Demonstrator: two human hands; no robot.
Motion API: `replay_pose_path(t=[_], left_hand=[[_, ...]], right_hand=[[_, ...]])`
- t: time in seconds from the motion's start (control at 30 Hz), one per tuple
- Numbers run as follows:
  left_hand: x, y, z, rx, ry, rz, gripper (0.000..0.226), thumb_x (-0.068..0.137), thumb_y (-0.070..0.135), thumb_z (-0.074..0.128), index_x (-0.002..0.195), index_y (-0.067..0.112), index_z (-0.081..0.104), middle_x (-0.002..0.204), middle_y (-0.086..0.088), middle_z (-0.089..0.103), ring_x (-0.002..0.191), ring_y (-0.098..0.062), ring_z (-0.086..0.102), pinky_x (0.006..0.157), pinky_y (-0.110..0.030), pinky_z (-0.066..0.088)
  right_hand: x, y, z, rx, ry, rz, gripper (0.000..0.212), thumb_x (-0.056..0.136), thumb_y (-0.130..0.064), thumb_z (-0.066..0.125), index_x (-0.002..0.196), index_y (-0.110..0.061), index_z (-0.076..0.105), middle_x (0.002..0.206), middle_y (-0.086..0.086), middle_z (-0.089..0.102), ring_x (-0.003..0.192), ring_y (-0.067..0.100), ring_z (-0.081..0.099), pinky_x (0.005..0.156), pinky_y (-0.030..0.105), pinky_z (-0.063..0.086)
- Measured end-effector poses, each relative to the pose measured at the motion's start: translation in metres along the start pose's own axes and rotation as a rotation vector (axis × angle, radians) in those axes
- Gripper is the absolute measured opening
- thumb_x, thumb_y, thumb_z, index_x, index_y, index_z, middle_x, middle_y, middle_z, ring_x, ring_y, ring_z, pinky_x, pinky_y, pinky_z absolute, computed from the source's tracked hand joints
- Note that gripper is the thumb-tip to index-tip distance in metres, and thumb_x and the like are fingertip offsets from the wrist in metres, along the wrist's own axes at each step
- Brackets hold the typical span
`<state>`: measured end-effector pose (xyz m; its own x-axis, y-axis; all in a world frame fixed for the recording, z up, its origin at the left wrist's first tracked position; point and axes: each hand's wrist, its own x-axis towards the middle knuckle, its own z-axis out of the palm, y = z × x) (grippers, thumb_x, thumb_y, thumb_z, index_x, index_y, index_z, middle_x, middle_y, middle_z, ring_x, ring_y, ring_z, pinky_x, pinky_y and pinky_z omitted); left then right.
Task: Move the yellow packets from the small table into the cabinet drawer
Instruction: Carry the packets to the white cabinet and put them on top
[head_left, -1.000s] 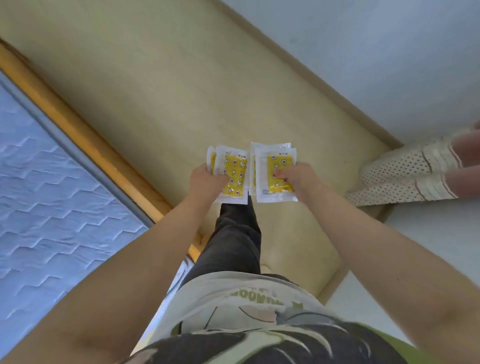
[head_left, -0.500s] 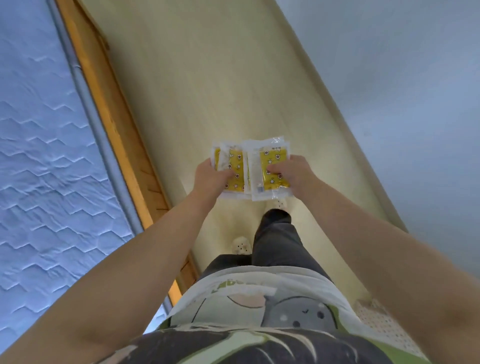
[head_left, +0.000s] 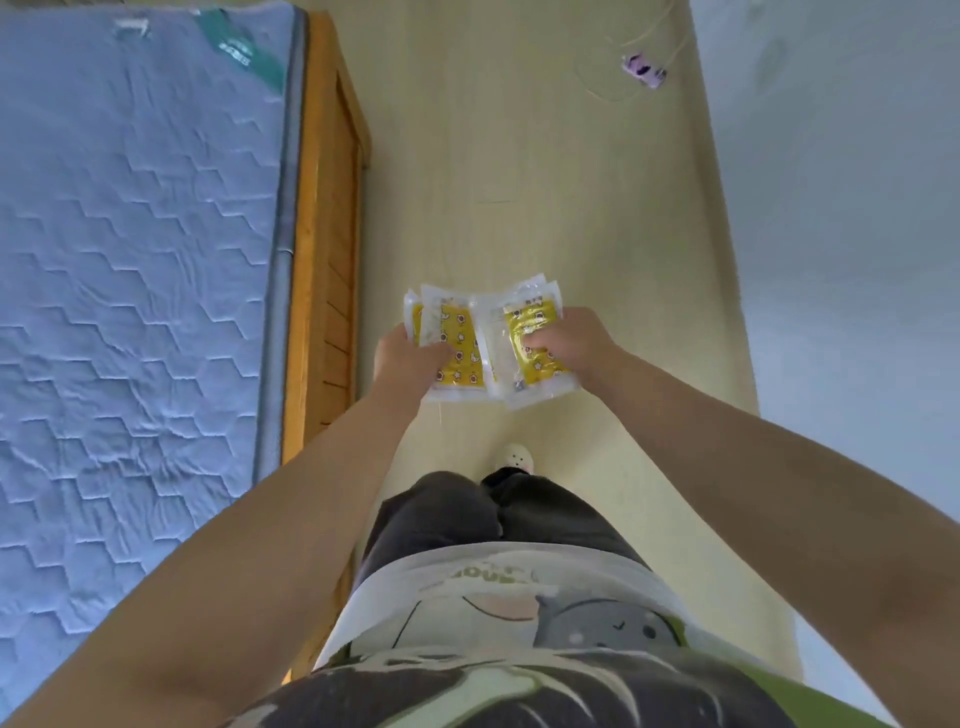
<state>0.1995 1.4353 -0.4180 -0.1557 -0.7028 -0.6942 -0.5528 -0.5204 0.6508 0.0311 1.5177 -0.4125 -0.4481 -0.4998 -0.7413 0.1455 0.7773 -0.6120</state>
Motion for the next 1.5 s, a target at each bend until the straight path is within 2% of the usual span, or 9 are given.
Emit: replay_pose_path(t=[0.23, 0.5, 0.63, 0.73, 0.87, 0.93, 1.13, 1.3, 1.5], left_hand=[[0.107, 0.087, -0.040, -0.212, 0.161, -0.052, 0.023, 0.081, 0.006, 0.072, 0.094, 0.022, 0.060, 0.079, 0.009, 0.063, 0.071, -0.010, 0.063, 0.059, -0.022, 0.051], [0.226, 0.172, -0.122, -0.369, 0.348, -0.147, 0.019, 0.081, 0.009, 0.070, 0.095, 0.016, 0.060, 0.077, 0.004, 0.062, 0.061, -0.009, 0.059, 0.054, -0.020, 0.047], [0.265, 0.208, -0.155, -0.438, 0.464, -0.194, 0.017, 0.079, 0.008, 0.069, 0.085, 0.017, 0.057, 0.073, 0.003, 0.060, 0.067, -0.019, 0.061, 0.062, -0.027, 0.053], [0.295, 0.235, -0.173, -0.526, 0.562, -0.247, 0.021, 0.080, 0.006, 0.067, 0.077, 0.021, 0.053, 0.072, 0.005, 0.058, 0.062, -0.012, 0.057, 0.053, -0.022, 0.047], [0.343, 0.273, -0.188, -0.657, 0.695, -0.321, 0.018, 0.081, 0.006, 0.066, 0.079, 0.020, 0.055, 0.076, 0.002, 0.060, 0.071, -0.019, 0.060, 0.066, -0.029, 0.053], [0.372, 0.299, -0.194, -0.729, 0.762, -0.353, 0.015, 0.081, 0.007, 0.066, 0.085, 0.018, 0.057, 0.079, 0.001, 0.062, 0.075, -0.020, 0.062, 0.072, -0.032, 0.055], [0.452, 0.396, -0.209, -0.946, 0.947, -0.356, 0.017, 0.082, 0.004, 0.066, 0.095, 0.014, 0.061, 0.078, 0.004, 0.062, 0.069, -0.010, 0.060, 0.057, -0.021, 0.049], [0.514, 0.465, -0.228, -1.037, 1.010, -0.377, 0.019, 0.082, 0.002, 0.066, 0.084, 0.018, 0.056, 0.076, 0.004, 0.061, 0.068, -0.010, 0.059, 0.055, -0.019, 0.046], [0.604, 0.516, -0.275, -1.140, 1.078, -0.361, 0.020, 0.081, 0.003, 0.067, 0.080, 0.019, 0.056, 0.078, 0.002, 0.063, 0.070, -0.015, 0.060, 0.061, -0.024, 0.048]], right_hand=[[0.117, -0.158, 0.039, -0.210, -0.106, -0.107, 0.020, 0.076, -0.003, 0.067, 0.096, -0.005, 0.067, 0.079, 0.008, 0.057, 0.062, 0.016, 0.053, 0.059, 0.024, 0.042], [0.227, -0.328, 0.122, -0.331, -0.224, -0.181, 0.023, 0.072, 0.001, 0.067, 0.096, 0.001, 0.069, 0.080, 0.010, 0.061, 0.069, 0.023, 0.059, 0.066, 0.029, 0.048], [0.261, -0.397, 0.162, -0.441, -0.292, -0.222, 0.010, 0.074, -0.002, 0.068, 0.080, -0.009, 0.064, 0.074, 0.005, 0.059, 0.066, 0.021, 0.058, 0.061, 0.024, 0.045], [0.289, -0.445, 0.190, -0.528, -0.356, -0.267, 0.018, 0.077, -0.004, 0.068, 0.067, -0.013, 0.057, 0.066, -0.001, 0.055, 0.061, 0.015, 0.053, 0.055, 0.021, 0.041], [0.337, -0.510, 0.224, -0.622, -0.466, -0.314, 0.016, 0.076, -0.009, 0.070, 0.090, -0.012, 0.064, 0.082, 0.002, 0.061, 0.072, 0.017, 0.057, 0.065, 0.025, 0.046], [0.362, -0.548, 0.237, -0.681, -0.535, -0.356, 0.024, 0.077, -0.007, 0.070, 0.101, -0.008, 0.064, 0.088, 0.004, 0.062, 0.070, 0.015, 0.056, 0.058, 0.022, 0.043], [0.432, -0.669, 0.263, -0.834, -0.660, -0.459, 0.040, 0.077, -0.008, 0.069, 0.114, -0.004, 0.057, 0.096, 0.006, 0.058, 0.083, 0.020, 0.054, 0.051, 0.021, 0.036], [0.485, -0.750, 0.291, -0.910, -0.701, -0.483, 0.050, 0.076, -0.009, 0.070, 0.124, -0.002, 0.055, 0.105, 0.009, 0.061, 0.088, 0.022, 0.057, 0.066, 0.024, 0.041], [0.548, -0.827, 0.346, -0.979, -0.744, -0.550, 0.025, 0.074, -0.007, 0.069, 0.097, -0.010, 0.061, 0.092, 0.006, 0.060, 0.084, 0.023, 0.058, 0.069, 0.027, 0.044]])
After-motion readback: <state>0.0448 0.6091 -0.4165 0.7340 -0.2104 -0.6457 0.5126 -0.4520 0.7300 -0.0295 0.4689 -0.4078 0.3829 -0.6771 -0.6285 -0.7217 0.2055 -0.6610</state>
